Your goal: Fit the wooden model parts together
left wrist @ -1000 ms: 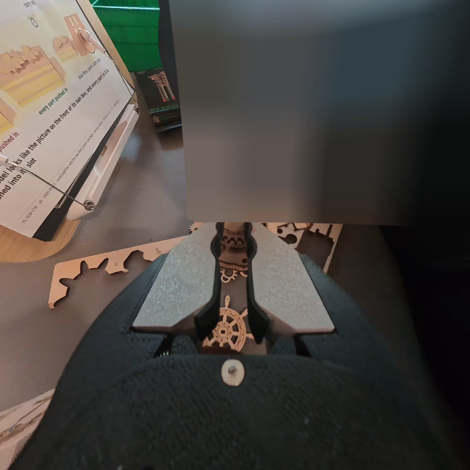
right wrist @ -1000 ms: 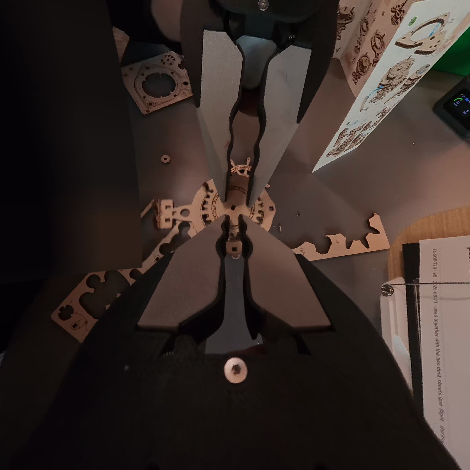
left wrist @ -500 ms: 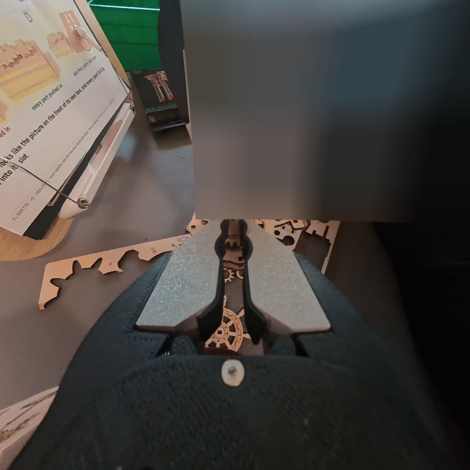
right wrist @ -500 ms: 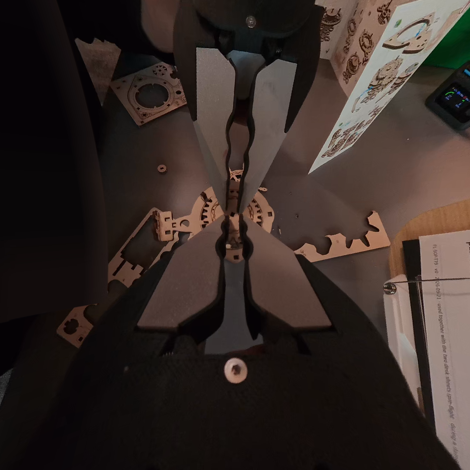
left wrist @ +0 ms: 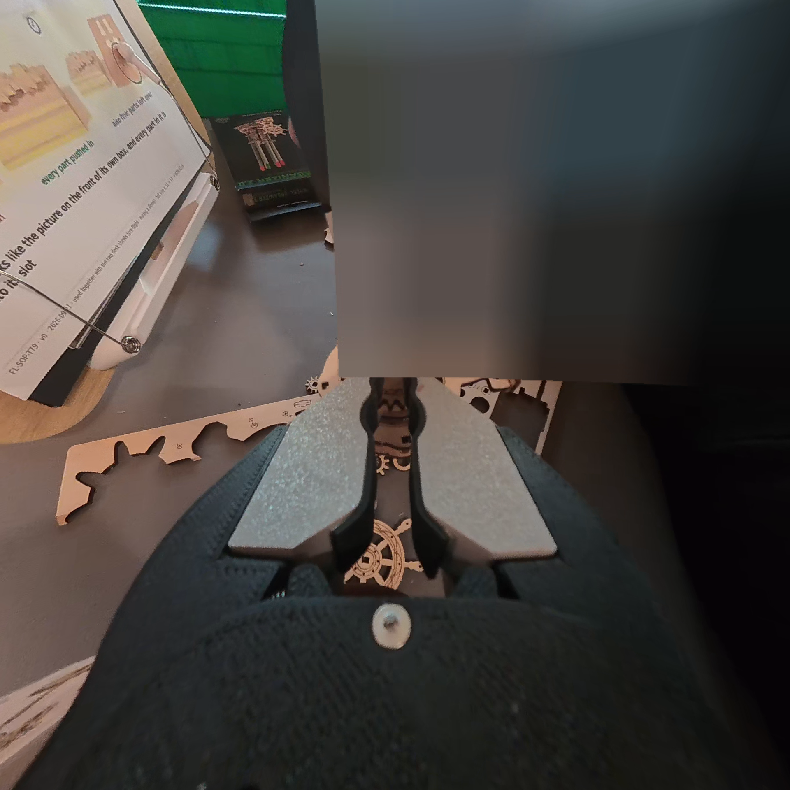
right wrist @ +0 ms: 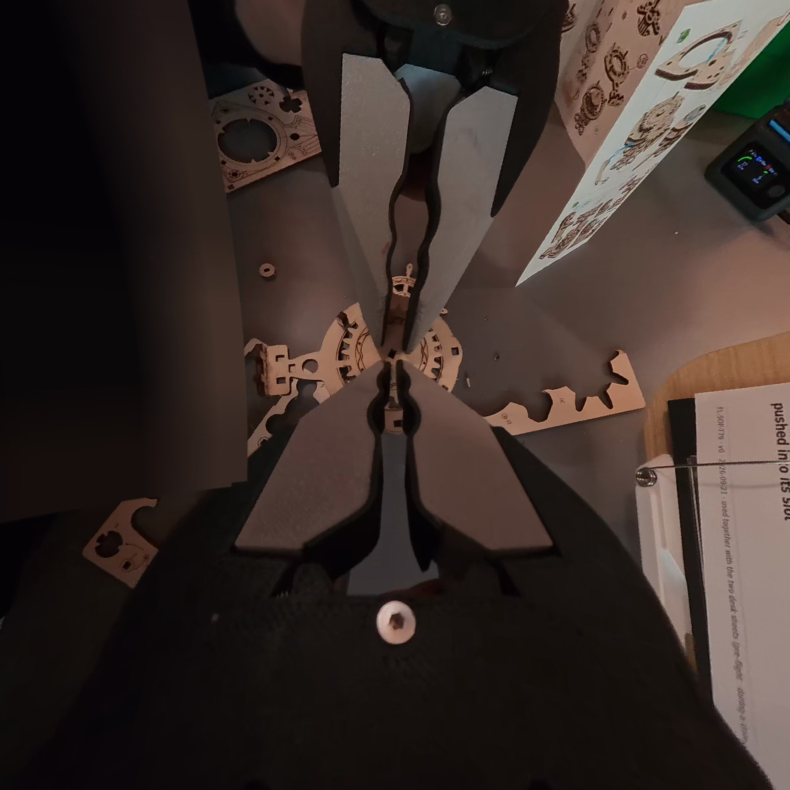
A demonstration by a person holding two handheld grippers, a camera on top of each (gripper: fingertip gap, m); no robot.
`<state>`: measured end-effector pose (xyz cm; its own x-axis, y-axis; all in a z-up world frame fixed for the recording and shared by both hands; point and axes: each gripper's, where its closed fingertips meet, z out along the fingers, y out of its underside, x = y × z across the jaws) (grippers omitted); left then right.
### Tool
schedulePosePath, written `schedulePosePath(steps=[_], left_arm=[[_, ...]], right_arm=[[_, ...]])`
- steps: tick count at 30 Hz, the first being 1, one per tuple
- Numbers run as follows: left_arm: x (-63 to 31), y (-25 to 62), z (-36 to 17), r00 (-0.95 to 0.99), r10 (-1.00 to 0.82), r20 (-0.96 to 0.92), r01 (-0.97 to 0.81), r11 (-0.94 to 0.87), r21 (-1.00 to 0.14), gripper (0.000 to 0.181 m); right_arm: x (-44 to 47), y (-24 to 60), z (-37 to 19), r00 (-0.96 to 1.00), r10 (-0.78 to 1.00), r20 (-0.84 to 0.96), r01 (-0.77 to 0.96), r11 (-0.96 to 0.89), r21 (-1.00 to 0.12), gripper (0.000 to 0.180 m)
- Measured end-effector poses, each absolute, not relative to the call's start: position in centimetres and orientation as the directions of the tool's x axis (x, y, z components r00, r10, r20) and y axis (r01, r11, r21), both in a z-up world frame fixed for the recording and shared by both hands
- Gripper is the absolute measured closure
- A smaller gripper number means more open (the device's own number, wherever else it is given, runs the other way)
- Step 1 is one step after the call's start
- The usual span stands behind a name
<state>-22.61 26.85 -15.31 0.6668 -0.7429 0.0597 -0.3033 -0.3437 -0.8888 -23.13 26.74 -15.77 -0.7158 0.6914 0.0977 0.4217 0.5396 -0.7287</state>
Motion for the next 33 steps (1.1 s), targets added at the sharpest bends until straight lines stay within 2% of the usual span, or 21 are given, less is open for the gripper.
schedulePosePath(steps=[8, 21, 33], left_arm=[[-22.47, 26.82, -15.39, 0.659, -0.749, 0.066, -0.299, -0.342, -0.891, 0.181], [-23.07, 26.49, -15.29, 0.645, -0.763, 0.043, -0.35, -0.345, -0.871, 0.181], [-22.97, 26.42, -15.6, 0.638, -0.767, 0.064, -0.332, -0.349, -0.876, 0.181]], right_arm=[[-23.21, 26.71, -15.81, -0.699, 0.704, 0.121, 0.424, 0.546, -0.723, 0.18], [-23.1, 26.8, -15.9, -0.711, 0.686, 0.153, 0.425, 0.593, -0.684, 0.18], [-23.27, 26.34, -15.62, -0.707, 0.693, 0.14, 0.423, 0.574, -0.701, 0.18]])
